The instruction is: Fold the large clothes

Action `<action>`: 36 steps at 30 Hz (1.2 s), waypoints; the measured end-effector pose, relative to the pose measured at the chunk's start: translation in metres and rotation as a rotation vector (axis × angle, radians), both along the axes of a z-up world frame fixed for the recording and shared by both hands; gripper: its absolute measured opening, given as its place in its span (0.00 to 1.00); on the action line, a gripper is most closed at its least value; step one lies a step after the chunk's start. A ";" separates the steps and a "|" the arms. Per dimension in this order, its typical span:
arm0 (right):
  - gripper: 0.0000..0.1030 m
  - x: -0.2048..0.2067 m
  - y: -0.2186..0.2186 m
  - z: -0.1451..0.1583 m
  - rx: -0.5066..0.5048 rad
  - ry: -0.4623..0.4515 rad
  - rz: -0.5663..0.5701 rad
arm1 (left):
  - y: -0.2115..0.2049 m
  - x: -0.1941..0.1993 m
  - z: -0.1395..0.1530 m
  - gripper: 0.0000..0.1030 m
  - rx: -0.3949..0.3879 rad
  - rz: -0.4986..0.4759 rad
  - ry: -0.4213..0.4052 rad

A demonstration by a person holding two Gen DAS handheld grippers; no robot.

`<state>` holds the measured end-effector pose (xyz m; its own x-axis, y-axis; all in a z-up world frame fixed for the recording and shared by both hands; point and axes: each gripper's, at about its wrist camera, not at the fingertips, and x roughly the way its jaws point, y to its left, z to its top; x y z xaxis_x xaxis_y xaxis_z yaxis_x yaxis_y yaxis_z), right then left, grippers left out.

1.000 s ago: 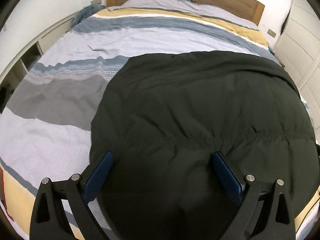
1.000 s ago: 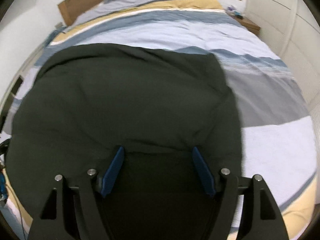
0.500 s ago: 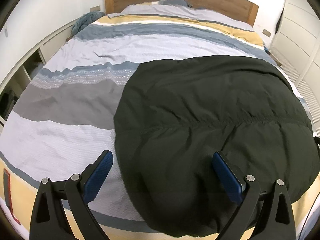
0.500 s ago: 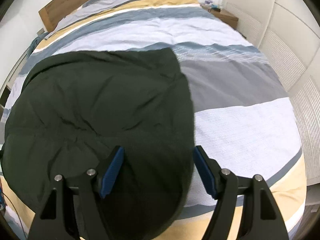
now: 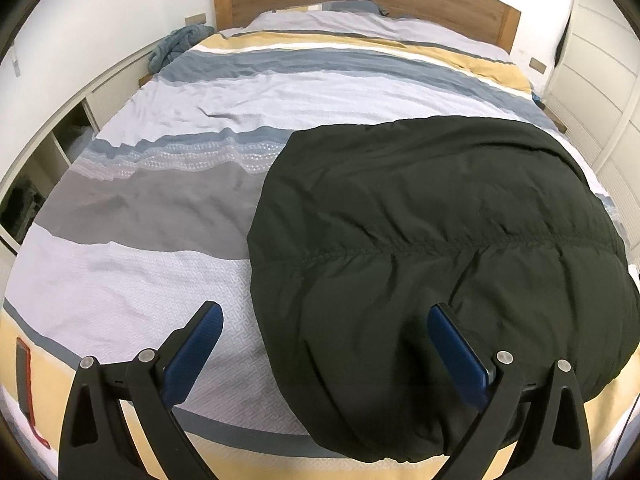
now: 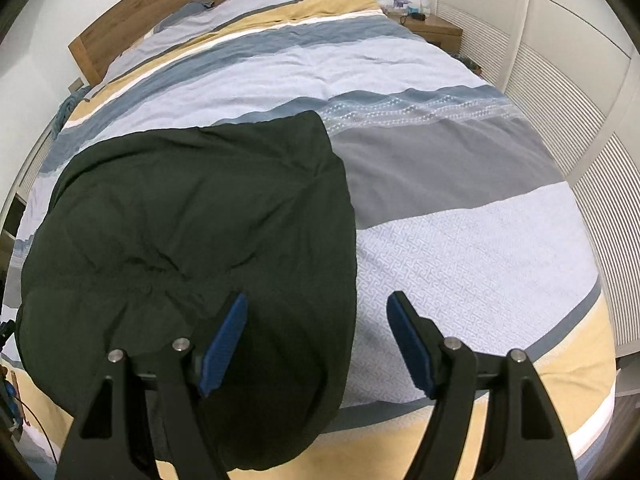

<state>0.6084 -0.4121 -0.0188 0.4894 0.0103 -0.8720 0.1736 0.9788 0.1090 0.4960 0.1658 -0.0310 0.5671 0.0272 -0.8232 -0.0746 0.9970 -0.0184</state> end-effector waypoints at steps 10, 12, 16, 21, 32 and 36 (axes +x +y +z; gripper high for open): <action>0.75 -0.011 0.091 0.015 -0.054 -0.092 0.203 | -0.025 -0.015 0.005 0.98 -0.091 -0.068 -0.041; 0.80 -0.014 0.118 0.013 -0.042 -0.107 0.262 | -0.037 -0.018 0.002 0.98 -0.111 -0.094 -0.041; 0.81 -0.012 0.165 -0.001 -0.021 -0.109 0.383 | -0.063 -0.010 -0.018 0.98 -0.111 -0.153 -0.001; 0.91 -0.002 0.161 -0.022 -0.015 -0.070 0.396 | -0.064 0.007 -0.035 0.99 -0.075 -0.156 0.021; 0.93 0.034 0.099 -0.001 0.074 -0.080 0.211 | -0.039 0.053 -0.008 0.99 -0.105 -0.094 -0.028; 0.93 0.060 0.139 0.000 0.071 -0.111 0.297 | -0.063 0.086 -0.014 0.99 -0.121 -0.130 -0.022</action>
